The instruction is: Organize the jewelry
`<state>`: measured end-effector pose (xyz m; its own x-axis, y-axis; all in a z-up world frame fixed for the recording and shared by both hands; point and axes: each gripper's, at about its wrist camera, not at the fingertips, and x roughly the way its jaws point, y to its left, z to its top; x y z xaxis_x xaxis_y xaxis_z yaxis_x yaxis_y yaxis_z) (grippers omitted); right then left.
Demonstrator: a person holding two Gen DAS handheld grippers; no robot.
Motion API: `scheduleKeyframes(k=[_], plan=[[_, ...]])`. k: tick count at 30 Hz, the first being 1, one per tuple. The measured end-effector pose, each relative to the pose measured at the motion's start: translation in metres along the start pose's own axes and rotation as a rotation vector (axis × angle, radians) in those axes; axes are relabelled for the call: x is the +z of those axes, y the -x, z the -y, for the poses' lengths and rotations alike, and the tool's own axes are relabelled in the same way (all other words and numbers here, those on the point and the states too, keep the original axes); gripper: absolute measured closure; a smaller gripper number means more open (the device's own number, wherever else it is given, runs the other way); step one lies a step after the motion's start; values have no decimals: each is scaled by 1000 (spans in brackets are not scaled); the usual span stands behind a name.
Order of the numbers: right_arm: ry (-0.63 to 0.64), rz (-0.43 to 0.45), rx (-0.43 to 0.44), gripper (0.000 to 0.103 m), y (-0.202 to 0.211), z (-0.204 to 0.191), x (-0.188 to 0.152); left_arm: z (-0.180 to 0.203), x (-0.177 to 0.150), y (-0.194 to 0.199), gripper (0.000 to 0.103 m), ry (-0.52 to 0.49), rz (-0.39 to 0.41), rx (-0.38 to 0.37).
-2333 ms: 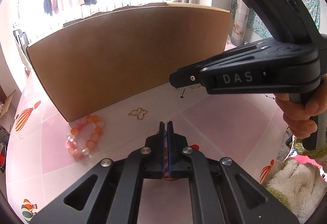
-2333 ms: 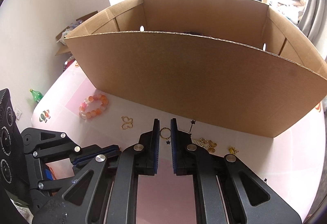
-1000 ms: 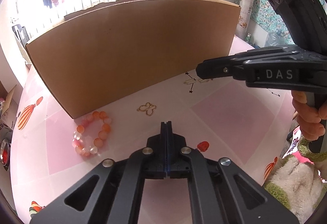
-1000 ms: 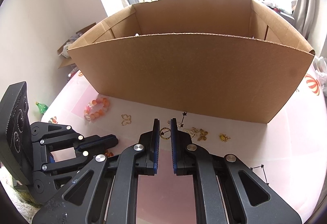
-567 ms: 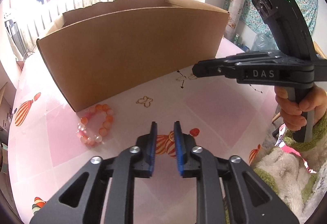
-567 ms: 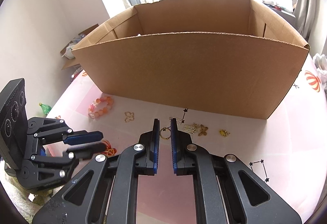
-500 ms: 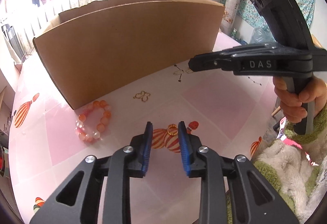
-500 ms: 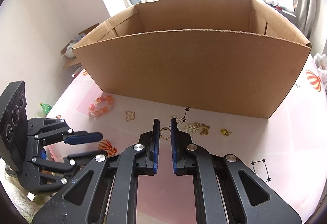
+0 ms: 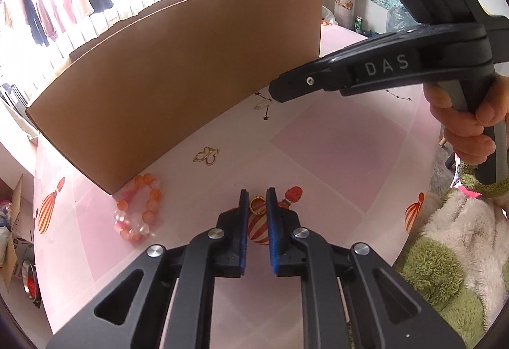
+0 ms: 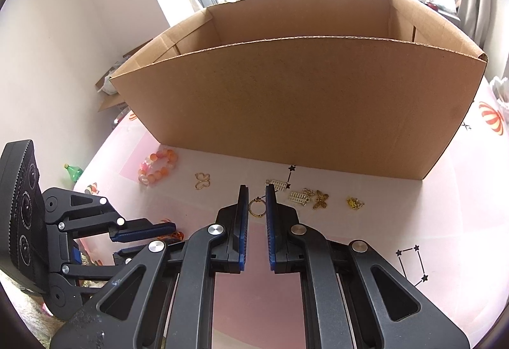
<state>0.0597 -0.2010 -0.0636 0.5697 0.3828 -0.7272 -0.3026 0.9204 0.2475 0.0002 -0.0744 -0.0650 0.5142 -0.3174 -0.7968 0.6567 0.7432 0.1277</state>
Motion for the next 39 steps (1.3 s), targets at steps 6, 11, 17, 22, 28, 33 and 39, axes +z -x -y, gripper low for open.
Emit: scheduleKeyframes(k=[6,11,17,22,28,33,39], plan=[[1,12,7,95,5,2,0,7,-2,-3,103,19,7,15],[-1,18,7,95,8,4,-1,-4,-5,1,103,59,38,17],[-6,14,10,95,6,3,-1,-12,-15,4,103,61,-11,32],[-11,8,21,95,4,3,-2,0,-14,2,103,39,-14,57],[-22,1,28,95,1,2,-3,4,-1,-11,103,84,20,84],[-29,-11,29,94,0,1,-9,3,2,-7,102,136,21,62],[-25,-36,22,94,-4,-3,-20,2,-4,9,87,225,-32,-45]])
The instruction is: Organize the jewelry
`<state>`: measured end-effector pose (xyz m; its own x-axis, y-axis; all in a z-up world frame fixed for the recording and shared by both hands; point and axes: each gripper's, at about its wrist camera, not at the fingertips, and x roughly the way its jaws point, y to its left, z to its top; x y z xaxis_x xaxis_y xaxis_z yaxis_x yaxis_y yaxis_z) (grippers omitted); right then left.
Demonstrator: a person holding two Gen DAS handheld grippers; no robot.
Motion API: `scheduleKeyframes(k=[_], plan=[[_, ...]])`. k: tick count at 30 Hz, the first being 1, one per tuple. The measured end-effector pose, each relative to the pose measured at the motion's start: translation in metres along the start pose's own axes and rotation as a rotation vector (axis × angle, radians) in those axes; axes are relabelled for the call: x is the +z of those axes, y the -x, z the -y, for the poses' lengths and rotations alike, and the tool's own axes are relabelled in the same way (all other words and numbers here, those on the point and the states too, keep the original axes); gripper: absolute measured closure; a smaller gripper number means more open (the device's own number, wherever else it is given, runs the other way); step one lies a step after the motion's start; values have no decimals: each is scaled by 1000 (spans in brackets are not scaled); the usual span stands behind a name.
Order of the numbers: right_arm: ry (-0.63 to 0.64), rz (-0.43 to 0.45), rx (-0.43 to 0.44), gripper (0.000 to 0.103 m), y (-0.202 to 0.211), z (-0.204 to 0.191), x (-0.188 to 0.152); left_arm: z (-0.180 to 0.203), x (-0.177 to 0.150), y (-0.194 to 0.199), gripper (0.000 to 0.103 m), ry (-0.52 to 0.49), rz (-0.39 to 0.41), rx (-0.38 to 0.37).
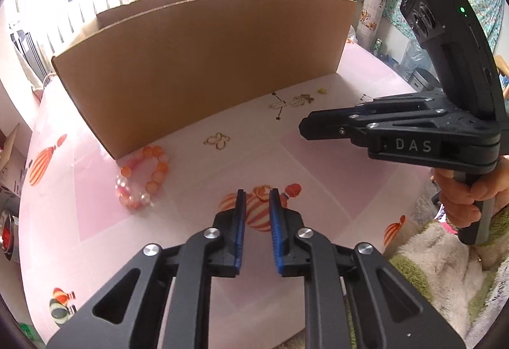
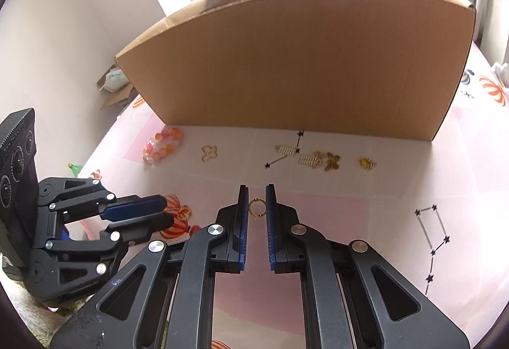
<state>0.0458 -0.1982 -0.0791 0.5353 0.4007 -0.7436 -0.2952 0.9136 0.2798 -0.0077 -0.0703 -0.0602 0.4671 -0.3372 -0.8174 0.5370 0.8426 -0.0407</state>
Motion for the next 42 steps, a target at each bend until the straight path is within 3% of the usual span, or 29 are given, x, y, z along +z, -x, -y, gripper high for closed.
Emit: scheduleKeyframes(k=[9,19,26,33,37,42], plan=[[-22,11,-3,94,-2,0,1,-10,-3,-1,83,76,4,-30],[-46,31,5,94,8,11,-5,2,1,-3,84,-1,14,59],[-42,42,-4,94,13,15,-6,10,-2,-2,91,-75,33,126],[-43,67,-10,94,22,16,-2,7,-1,-1,92,-75,49,105],[-25,87,-10,94,37,15,0,4,1,20,92,-73,103,80],[31,167,1,94,75,2,21,-10,26,71,92,-71,237,50]])
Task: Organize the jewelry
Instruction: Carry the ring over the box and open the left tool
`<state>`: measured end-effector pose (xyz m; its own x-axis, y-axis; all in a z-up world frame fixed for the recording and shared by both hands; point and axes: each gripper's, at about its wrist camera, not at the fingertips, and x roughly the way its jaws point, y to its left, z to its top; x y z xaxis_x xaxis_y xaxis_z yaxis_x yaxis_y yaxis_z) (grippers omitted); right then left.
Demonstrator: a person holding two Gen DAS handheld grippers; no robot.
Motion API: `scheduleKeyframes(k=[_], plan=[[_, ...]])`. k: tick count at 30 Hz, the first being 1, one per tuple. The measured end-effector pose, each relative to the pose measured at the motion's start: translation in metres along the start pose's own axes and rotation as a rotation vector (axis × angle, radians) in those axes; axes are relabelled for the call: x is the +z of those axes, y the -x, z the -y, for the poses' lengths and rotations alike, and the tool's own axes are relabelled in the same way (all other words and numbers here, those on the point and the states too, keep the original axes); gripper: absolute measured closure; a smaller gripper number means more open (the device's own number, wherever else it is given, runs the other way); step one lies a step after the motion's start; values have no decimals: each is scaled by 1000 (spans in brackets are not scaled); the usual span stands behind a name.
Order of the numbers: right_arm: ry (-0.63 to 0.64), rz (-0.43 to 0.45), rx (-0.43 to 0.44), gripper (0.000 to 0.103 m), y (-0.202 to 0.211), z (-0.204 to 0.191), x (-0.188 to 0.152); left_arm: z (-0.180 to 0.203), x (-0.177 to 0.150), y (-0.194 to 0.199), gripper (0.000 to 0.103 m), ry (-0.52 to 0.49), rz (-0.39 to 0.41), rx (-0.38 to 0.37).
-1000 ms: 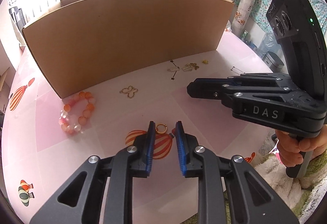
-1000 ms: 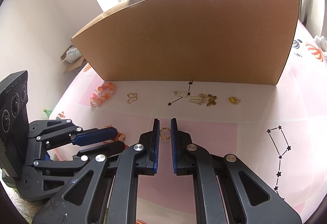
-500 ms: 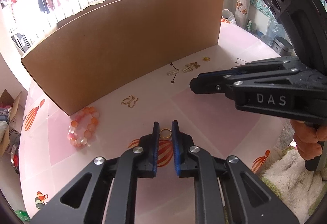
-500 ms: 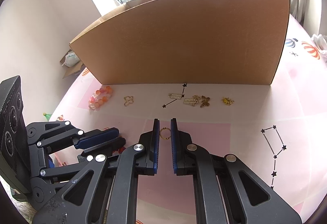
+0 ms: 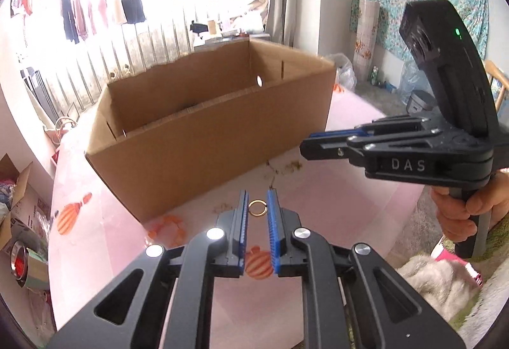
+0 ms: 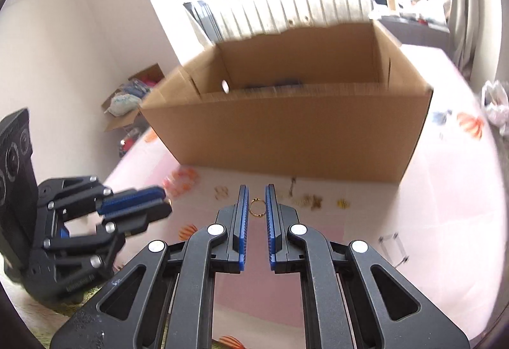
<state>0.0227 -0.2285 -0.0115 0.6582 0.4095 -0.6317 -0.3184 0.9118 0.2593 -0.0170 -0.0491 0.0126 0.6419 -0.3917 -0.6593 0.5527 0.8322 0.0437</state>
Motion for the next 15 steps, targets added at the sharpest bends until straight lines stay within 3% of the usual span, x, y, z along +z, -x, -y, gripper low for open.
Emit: scheduleKeyframes(k=[3,6,10,15], plan=[[50,64,27,94,18,-5,33,-19,35,13,92,5,82,-15],[101,74,27,94,15,-5,72,-39,71,-4,91,13,80,-47],[80,-60,7,94,-27,9,123,-72,114,-62,91,65,-90,-56],[-59,-282,53,94,-90,40,155,-112,141,-132,91,194,-326,-93]])
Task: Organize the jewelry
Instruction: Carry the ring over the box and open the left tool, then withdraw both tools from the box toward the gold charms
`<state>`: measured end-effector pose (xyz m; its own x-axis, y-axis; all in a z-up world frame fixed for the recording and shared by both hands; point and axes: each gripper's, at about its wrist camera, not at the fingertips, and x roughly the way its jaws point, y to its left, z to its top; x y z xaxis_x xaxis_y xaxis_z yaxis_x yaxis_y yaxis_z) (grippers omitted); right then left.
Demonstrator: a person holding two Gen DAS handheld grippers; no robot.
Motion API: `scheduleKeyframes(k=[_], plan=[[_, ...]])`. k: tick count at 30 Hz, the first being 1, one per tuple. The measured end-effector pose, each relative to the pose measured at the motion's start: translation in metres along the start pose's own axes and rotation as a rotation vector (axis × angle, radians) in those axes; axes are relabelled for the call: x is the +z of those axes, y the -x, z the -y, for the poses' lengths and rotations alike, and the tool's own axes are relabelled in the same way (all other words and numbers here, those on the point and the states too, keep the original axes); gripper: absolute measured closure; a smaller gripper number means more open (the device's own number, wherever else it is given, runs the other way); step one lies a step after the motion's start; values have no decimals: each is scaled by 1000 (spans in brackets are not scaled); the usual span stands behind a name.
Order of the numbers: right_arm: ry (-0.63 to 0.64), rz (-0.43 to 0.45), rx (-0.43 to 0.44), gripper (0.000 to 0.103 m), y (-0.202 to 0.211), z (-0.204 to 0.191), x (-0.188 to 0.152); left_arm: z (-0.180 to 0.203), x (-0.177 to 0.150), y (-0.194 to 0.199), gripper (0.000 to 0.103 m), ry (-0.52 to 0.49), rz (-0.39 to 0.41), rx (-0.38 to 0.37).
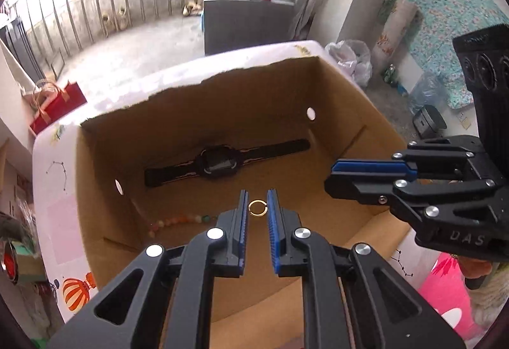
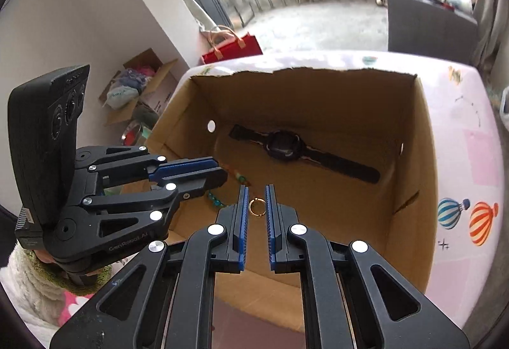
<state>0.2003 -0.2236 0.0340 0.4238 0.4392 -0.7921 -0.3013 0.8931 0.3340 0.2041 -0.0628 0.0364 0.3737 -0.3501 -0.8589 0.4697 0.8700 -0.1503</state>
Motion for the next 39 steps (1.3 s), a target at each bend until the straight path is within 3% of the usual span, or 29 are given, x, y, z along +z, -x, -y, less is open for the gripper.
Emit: scheduleKeyframes(k=[3,8,11,18,23,26,30,33,37,39], plan=[[-88,-77,21,94,-21,18,11,-16,15,-21,91,63,-92,17],[-135,-69,53,91,-19,29,12,-22,28,-31,88,113,-88,-4],[-136,-43,55,91,-11,27,8,-21,30,-27,82,129,-49,-18],[-99,78,50,90,29,19,-6,-7,24,17,81,84,146,20],[-48,225,48,83,84,5,-47,2,-19,80,75,35,314,27],[3,321,57,76,113,-9,-86,3,-64,115,70,10,412,26],[100,390,49,62,129,-31,-139,8,-125,137,67,-12,474,7],[128,342,-11,57,109,-42,-171,12,-161,126,67,9,434,-8],[25,196,-22,57,59,-32,-195,21,-189,85,67,46,354,-6],[-18,152,-69,57,40,-27,-203,24,-195,62,67,60,316,16]])
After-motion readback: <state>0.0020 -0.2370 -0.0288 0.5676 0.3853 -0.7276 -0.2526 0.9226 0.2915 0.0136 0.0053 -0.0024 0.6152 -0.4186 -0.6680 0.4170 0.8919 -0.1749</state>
